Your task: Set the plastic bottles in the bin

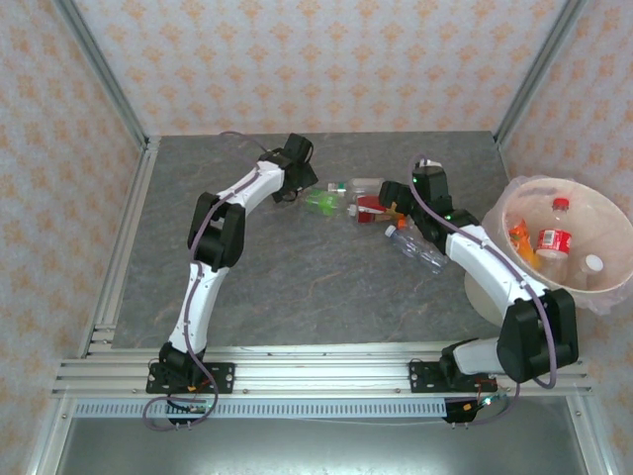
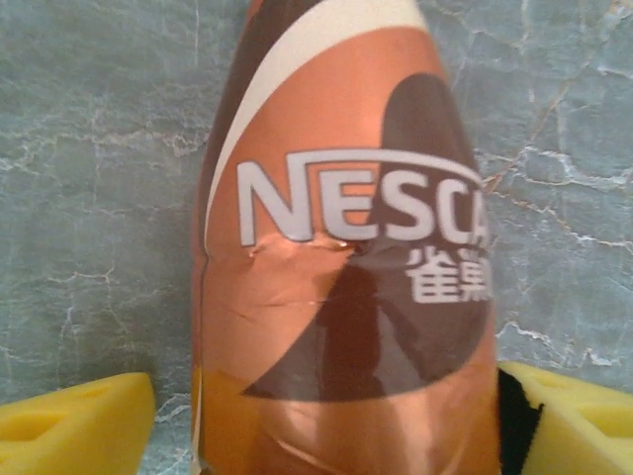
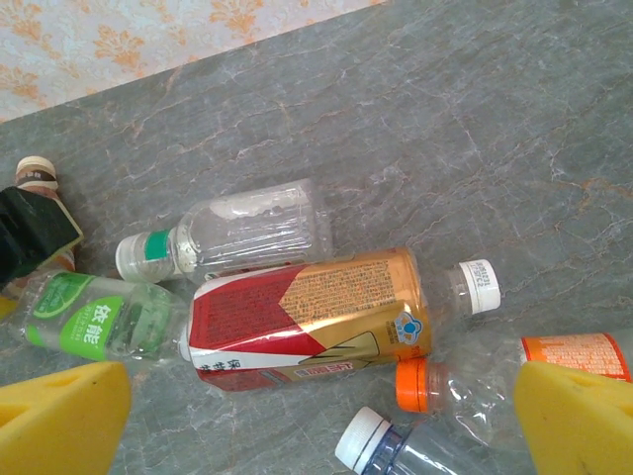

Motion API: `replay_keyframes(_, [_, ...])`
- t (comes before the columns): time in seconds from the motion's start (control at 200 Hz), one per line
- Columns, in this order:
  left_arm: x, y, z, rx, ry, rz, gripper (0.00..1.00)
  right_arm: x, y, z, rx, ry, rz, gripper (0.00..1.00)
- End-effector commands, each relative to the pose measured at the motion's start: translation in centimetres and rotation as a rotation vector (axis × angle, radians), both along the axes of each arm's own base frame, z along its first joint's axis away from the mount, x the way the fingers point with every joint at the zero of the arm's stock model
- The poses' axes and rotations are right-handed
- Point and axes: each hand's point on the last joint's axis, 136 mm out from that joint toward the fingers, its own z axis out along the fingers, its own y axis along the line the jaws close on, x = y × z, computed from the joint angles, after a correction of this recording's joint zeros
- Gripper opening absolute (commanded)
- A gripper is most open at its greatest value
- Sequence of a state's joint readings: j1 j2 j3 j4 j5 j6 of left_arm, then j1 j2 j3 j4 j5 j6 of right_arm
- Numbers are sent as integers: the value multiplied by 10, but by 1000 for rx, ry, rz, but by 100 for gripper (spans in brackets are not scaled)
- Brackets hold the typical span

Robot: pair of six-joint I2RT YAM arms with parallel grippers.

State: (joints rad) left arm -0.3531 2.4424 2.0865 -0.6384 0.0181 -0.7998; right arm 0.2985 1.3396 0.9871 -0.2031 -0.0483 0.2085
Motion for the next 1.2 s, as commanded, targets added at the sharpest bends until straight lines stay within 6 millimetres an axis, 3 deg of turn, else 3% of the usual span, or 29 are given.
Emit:
replay_keyframes(0.0, [6,3,3,13,-15,-23,78,-6,-4,9,4,-16,-20,99])
replay_keyframes(0.235, [11,12,28,51,-70,-52,58,-11,-4,23,27,-66,-13,99])
replay_keyframes(0.435, [3,18,65,56,-147,-55,54,-15,4,33,96,-88,4,99])
replay_keyframes(0.661, [-22,26,118,53,-291,-118,54,-17,15,39,182,-98,37,99])
replay_keyframes(0.746, [-39,6,137,-53,-362,-235,53,-19,28,46,265,-81,71,99])
replay_keyframes(0.756, [-42,3,148,-73,-387,-251,53,-19,30,47,278,-79,78,99])
replay_keyframes(0.806, [-57,-16,163,-175,-438,-346,52,-21,40,55,345,-74,108,99])
replay_keyframes(1.021, [-133,-75,217,-431,-576,-662,49,-24,74,105,629,-139,218,99])
replay_keyframes(1.111, [-166,-96,227,-436,-593,-804,49,-25,87,122,719,-149,273,99])
replay_keyframes(1.196, [-193,-116,227,-380,-602,-905,50,-28,98,126,754,-118,309,99])
